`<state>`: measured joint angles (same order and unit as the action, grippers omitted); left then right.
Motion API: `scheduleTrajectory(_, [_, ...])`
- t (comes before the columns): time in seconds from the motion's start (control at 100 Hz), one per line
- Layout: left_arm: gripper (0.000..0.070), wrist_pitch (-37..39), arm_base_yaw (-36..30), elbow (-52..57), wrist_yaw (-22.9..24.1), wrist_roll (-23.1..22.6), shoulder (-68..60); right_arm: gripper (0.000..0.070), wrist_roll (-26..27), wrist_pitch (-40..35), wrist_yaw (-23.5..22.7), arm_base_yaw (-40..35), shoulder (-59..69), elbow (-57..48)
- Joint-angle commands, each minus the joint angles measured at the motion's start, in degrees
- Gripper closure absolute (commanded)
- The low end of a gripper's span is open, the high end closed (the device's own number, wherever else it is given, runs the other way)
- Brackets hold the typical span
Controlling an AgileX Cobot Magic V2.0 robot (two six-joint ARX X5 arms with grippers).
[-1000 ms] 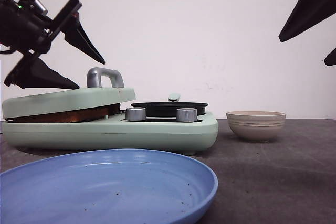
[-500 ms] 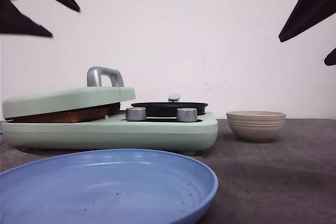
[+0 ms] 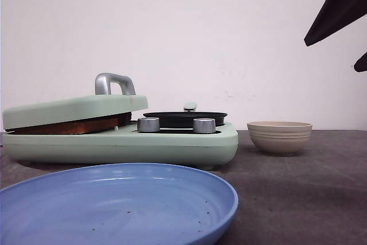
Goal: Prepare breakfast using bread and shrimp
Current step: 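Release the lid handle and raise the left gripper away, then move the right gripper over the shrimp bowl and grip its rim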
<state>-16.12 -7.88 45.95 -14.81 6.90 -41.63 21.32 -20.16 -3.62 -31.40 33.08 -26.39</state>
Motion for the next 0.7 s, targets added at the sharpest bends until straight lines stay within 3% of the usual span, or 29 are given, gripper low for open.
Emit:
scheduleTrajectory(0.0, [0.0266,-1.16,0.04,0.44,0.48,-1.49,1.01,0.0181,0.31,0.72,-1.22,-0.35,0.11,-0.17])
scheduleTrajectory(0.18, [0.0266,-7.41,0.04,0.44,2.10,-2.23,4.87,0.0181,-0.39,1.60,-1.64,-0.33,0.11,-0.20])
scheduleTrajectory(0.33, [0.0267,-11.08,0.04,0.42,2.54,-3.15,8.31,0.0181,-0.74,3.54,-6.93,-0.33,0.11,-0.59])
scheduleTrajectory(0.53, [0.0267,-12.24,0.04,-0.04,3.98,-6.05,13.70,0.0181,-0.72,3.74,-4.92,0.46,0.52,-3.23])
scheduleTrajectory(0.69, [0.0267,-12.52,0.04,-2.32,5.66,-5.77,17.42,0.0181,-0.04,1.01,-4.96,3.28,2.93,-7.37])
